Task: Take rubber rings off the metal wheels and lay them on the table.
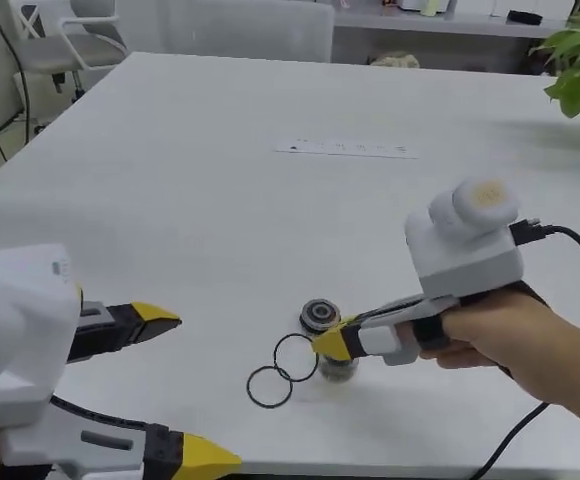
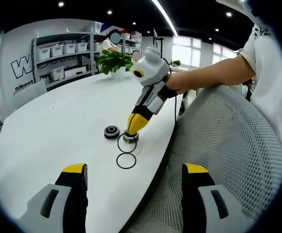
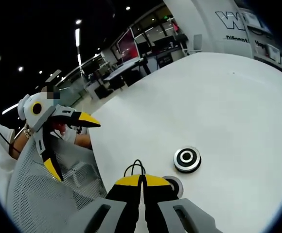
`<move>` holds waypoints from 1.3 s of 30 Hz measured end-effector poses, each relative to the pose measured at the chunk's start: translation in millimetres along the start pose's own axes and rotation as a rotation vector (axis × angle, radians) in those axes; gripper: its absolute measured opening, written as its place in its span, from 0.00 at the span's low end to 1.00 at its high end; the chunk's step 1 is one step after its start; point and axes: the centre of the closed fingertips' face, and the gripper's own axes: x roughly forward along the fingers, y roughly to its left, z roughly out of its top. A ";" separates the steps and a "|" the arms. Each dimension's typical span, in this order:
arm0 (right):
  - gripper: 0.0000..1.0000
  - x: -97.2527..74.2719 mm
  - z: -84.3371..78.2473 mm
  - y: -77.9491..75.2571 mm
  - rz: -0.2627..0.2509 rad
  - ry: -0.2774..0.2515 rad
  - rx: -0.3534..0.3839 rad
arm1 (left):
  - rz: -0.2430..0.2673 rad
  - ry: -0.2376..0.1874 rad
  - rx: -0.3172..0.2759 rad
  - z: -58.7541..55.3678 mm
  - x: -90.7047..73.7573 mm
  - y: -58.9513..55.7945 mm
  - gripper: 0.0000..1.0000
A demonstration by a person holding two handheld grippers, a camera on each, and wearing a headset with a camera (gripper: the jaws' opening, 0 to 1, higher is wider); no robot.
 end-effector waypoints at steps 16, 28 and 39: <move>0.00 12.6 -8.4 2.2 -0.034 0.048 -0.098 | 0.007 0.041 0.026 -6.2 1.9 3.0 0.76; 0.00 14.9 -13.1 -9.9 -0.123 0.100 -0.239 | 0.010 0.022 0.018 -3.1 1.3 4.2 0.76; 0.00 10.8 -9.4 -15.1 -0.141 0.080 -0.226 | 0.021 0.006 0.003 -1.3 -0.5 5.5 0.75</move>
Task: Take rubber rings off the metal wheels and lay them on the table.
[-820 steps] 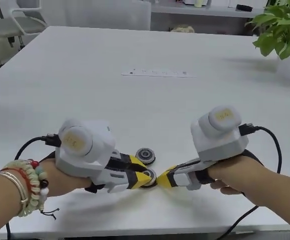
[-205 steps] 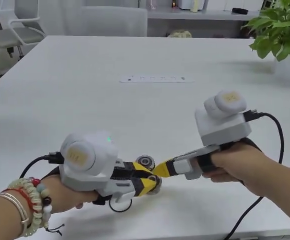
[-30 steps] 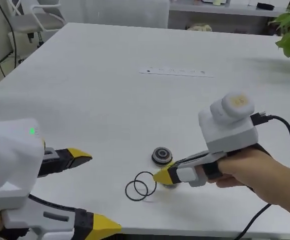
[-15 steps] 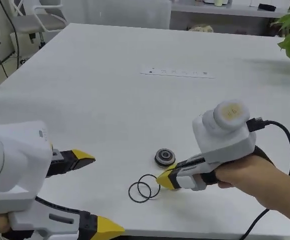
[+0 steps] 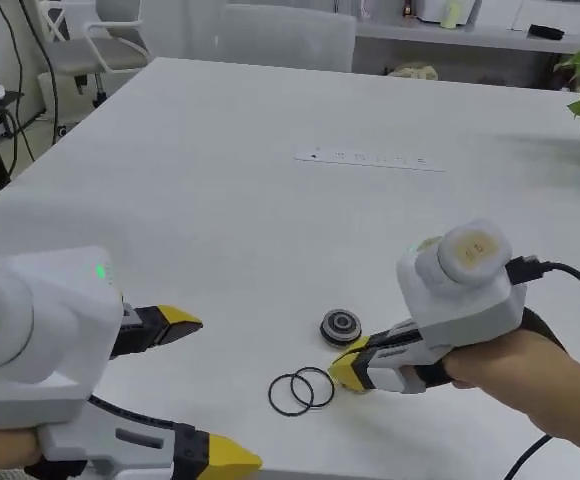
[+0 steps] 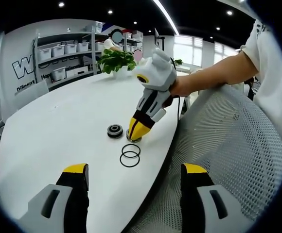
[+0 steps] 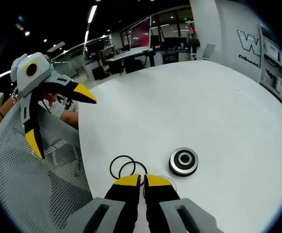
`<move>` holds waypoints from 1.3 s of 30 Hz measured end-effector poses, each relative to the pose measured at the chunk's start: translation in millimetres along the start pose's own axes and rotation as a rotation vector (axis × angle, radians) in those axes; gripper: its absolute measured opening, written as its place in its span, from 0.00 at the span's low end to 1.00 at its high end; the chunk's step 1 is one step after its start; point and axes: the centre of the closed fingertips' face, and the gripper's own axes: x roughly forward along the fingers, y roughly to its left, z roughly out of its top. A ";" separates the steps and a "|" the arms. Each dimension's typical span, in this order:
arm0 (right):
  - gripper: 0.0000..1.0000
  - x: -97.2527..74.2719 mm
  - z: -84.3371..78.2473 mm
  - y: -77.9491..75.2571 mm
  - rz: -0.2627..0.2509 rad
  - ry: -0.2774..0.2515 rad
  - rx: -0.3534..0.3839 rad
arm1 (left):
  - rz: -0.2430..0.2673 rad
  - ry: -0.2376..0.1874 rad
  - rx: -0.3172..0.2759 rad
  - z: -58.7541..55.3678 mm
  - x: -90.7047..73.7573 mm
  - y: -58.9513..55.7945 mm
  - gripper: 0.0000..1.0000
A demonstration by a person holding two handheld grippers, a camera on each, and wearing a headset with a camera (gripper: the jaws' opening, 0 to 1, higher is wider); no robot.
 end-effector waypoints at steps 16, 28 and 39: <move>0.01 -12.0 13.4 -11.7 -0.038 -0.070 0.041 | 0.014 -0.021 -0.023 1.5 -2.9 1.8 0.74; 0.04 -32.7 30.2 -30.9 -0.078 -0.182 0.152 | 0.013 0.009 -0.009 -2.9 -1.9 -1.1 0.72; 0.04 -53.4 46.4 -47.7 -0.093 -0.313 0.287 | 0.007 -0.001 -0.020 -1.5 -2.1 -1.4 0.72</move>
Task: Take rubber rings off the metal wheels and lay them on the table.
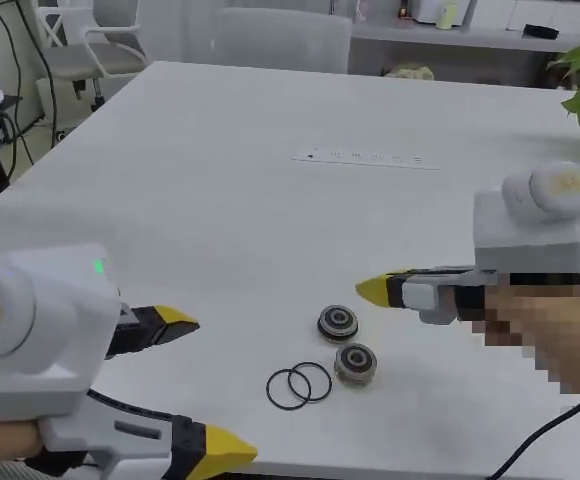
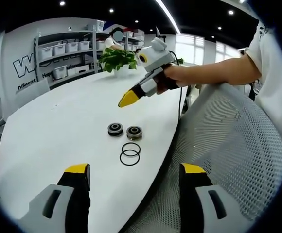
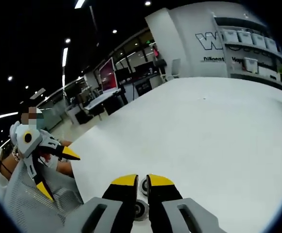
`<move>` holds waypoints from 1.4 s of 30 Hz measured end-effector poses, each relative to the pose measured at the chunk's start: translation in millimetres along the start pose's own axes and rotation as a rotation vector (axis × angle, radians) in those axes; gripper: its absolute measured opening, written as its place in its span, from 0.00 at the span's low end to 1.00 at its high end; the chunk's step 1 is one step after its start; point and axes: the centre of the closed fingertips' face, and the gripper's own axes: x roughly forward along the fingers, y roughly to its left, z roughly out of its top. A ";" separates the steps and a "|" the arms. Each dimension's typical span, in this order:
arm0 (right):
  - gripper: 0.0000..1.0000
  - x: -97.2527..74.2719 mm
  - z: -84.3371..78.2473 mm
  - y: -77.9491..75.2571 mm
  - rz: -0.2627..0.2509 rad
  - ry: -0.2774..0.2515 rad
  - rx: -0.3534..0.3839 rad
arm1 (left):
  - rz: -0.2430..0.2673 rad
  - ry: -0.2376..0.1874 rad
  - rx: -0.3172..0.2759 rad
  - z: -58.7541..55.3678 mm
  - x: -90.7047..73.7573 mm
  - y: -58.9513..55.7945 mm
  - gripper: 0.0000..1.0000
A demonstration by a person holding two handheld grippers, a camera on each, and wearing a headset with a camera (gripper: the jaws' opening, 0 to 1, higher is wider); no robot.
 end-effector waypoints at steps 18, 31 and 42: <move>0.09 -16.1 10.5 -18.4 -0.071 -0.057 0.015 | 0.008 -0.112 0.148 44.5 -3.5 9.7 0.64; 0.11 -18.9 21.4 -35.1 -0.087 -0.095 0.050 | 0.026 -0.215 0.288 127.0 4.8 42.9 0.63; 0.19 -40.2 60.9 -48.7 -0.053 -0.213 0.056 | -0.019 -0.250 0.352 166.0 45.8 73.0 0.62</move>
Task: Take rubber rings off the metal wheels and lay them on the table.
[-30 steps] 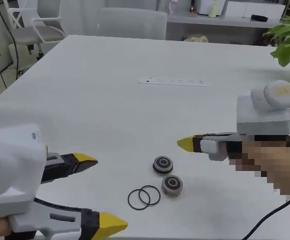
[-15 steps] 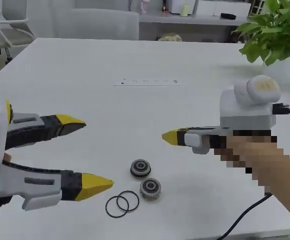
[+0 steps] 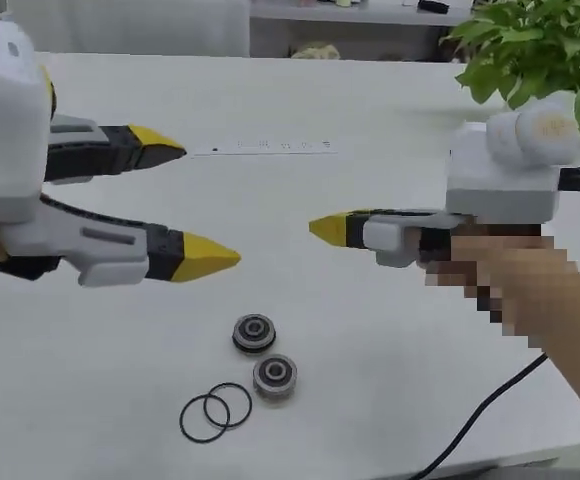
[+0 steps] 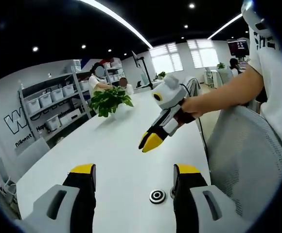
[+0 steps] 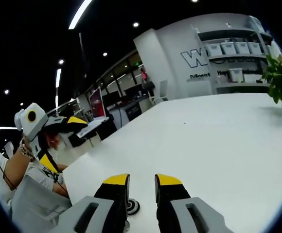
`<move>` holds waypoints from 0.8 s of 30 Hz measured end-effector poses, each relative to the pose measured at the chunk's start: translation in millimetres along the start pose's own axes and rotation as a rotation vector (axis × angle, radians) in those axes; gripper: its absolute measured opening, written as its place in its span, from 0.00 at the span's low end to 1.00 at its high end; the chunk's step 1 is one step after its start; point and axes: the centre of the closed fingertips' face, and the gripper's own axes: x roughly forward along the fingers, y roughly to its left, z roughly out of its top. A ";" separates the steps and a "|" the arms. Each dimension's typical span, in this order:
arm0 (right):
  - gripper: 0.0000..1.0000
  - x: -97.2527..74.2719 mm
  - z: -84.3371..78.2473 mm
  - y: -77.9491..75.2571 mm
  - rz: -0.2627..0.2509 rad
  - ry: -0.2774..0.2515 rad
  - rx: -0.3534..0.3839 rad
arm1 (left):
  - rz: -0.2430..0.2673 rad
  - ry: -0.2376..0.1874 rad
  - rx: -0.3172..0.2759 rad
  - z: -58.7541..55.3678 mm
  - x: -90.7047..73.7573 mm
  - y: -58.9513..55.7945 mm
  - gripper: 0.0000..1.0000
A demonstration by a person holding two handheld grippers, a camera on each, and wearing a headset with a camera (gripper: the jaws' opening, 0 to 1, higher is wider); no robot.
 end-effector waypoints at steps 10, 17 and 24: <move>0.24 15.8 26.3 0.5 0.070 -0.057 -0.101 | -0.010 0.002 0.006 -15.1 34.1 22.9 0.54; 0.20 34.8 2.3 3.6 0.107 -0.023 -0.203 | -0.021 0.008 -0.052 -50.8 49.4 3.7 0.48; 0.19 43.4 -53.3 -12.8 0.082 0.156 -0.173 | -0.049 0.127 -0.026 -96.4 70.1 -19.1 0.38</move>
